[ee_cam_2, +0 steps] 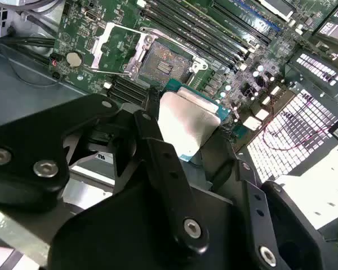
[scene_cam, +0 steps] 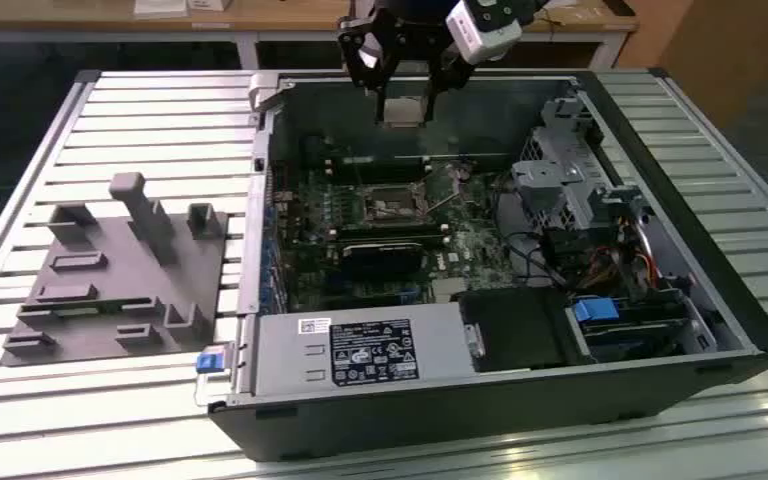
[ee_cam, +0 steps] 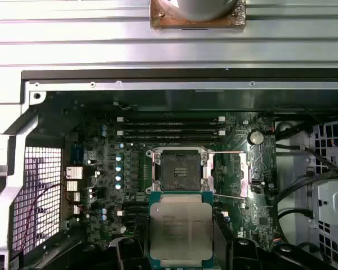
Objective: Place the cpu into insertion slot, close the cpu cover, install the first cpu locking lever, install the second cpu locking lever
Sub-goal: 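Place the cpu into insertion slot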
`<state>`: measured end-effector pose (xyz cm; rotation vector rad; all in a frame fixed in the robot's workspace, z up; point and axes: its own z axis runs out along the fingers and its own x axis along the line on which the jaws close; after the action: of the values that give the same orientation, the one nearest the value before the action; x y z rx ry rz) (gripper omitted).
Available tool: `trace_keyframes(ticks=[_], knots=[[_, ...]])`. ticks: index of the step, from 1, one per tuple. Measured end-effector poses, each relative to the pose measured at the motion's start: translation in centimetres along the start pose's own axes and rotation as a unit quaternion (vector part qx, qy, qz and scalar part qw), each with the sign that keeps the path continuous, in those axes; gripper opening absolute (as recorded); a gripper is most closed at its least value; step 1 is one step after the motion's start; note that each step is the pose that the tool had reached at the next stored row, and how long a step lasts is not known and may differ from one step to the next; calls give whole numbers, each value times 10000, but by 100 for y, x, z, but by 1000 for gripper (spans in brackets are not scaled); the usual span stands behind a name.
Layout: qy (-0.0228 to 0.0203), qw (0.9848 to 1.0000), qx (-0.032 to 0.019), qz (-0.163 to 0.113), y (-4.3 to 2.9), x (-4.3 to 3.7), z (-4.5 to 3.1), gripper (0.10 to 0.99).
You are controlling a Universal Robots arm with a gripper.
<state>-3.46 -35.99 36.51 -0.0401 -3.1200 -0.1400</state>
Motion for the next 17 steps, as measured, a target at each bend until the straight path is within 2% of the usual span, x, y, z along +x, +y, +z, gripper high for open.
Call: trace_keyframes(ticks=[7, 17], knots=[[0, 10000, 1, 0, 0, 0, 2, 537], [0, 10000, 0, 0, -5, -1, 57, 537]])
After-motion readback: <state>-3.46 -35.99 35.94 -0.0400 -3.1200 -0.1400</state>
